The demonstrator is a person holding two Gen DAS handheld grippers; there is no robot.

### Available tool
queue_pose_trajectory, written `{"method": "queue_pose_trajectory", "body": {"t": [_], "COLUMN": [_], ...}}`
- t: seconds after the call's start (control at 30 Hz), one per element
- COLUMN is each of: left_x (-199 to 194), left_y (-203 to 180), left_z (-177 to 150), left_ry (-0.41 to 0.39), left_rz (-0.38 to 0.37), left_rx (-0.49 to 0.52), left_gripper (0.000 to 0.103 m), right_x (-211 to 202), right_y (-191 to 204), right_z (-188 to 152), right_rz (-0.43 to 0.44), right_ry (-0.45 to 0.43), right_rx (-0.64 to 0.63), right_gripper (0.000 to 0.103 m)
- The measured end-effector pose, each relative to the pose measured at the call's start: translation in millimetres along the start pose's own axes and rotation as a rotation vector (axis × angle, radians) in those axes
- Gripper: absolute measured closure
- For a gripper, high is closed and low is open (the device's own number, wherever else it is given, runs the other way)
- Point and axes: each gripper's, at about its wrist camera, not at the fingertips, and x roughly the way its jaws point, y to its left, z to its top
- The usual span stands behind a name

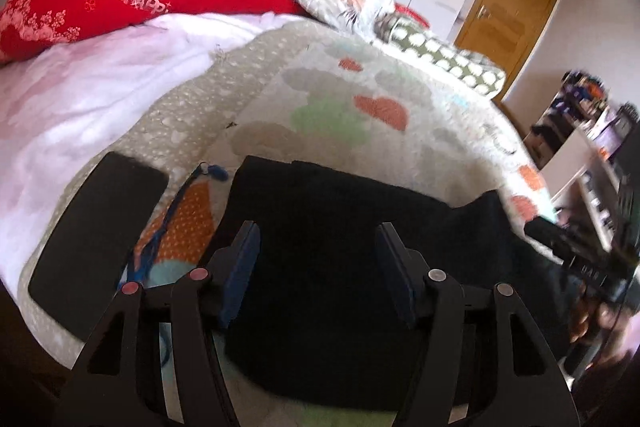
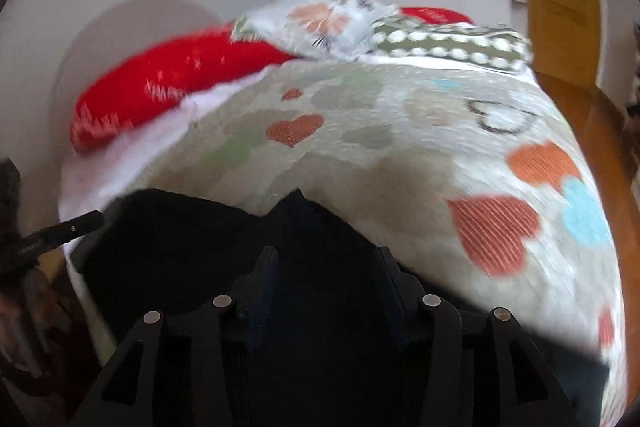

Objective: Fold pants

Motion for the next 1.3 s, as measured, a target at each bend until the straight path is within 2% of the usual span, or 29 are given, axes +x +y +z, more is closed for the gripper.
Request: {"method": "queue_pose_trajectory", "body": {"t": [0.1,0.13,0.17,0.2,0.33,0.43,0.53,0.6,0.7,0.73,0.83,0.93,0.97,1.07,1.13,1.27,1.3], "left_x": [17.7,22.7,26.4,28.1,35.9,50.5,52.6,45.8,27.4,21.7,5.6,11.8,16.9,34.4,41.1,36.4,33.2], "left_y": [1.5,3.1,5.0,6.7,18.6,22.7,25.3,26.0,24.1,22.6,15.0,6.2,4.2,3.9,7.2,18.2,18.1], "left_z": [1.6,2.3,3.2,3.7,6.4,3.1,0.3,1.4,3.0,3.4,3.5,1.5,0.4,-4.3,-7.2,-6.0,-5.9], "left_ry": [0.020,0.024,0.026,0.026,0.033,0.062,0.055,0.057,0.036,0.020,-0.040,-0.020,-0.010,0.025,0.043,0.047,0.043], "left_rz": [0.028,0.040,0.054,0.064,0.066,0.069,0.069,0.064,0.074,0.078,0.066,0.052,0.064,0.124,0.157,0.115,0.114], "left_rx": [-0.006,-0.009,-0.012,-0.014,-0.052,-0.074,-0.091,-0.096,-0.095,-0.093,-0.085,-0.075,-0.071,-0.054,-0.038,-0.081,-0.087], "left_gripper": [0.043,0.043,0.043,0.043,0.042,0.040,0.038,0.038,0.038,0.038,0.038,0.038,0.038,0.038,0.038,0.038,0.038], "right_x": [32.6,40.6,49.5,50.6,35.4,56.4,72.3,62.4,29.6,17.7,-11.4,-4.0,3.7,22.1,10.9,-25.2,-32.3], "right_y": [2.0,1.0,-2.4,-4.2,-0.8,0.2,-4.0,-11.1,-24.8,-28.2,-22.1,4.8,9.9,3.3,-15.0,-69.3,-84.2], "right_z": [6.6,6.7,6.6,5.6,8.4,9.2,8.0,11.3,12.5,10.9,-0.9,-16.5,-21.9,-38.2,-46.1,-63.0,-68.1], "right_rz": [0.055,0.055,0.057,0.077,0.063,-0.022,-0.034,-0.023,-0.133,-0.142,-0.031,0.057,0.059,-0.035,-0.005,-0.226,-0.252], "right_ry": [0.047,0.058,0.074,0.083,0.037,0.068,0.080,0.060,0.007,-0.005,-0.039,0.015,0.040,0.094,0.061,0.043,0.046], "right_rx": [-0.022,-0.026,-0.017,-0.002,-0.047,-0.058,-0.012,0.029,0.068,0.083,0.120,0.056,0.038,0.020,0.078,0.104,0.125], "right_gripper": [0.056,0.064,0.090,0.097,0.097,0.098,0.098,0.097,0.092,0.092,0.092,0.092,0.092,0.092,0.094,0.094,0.094]}}
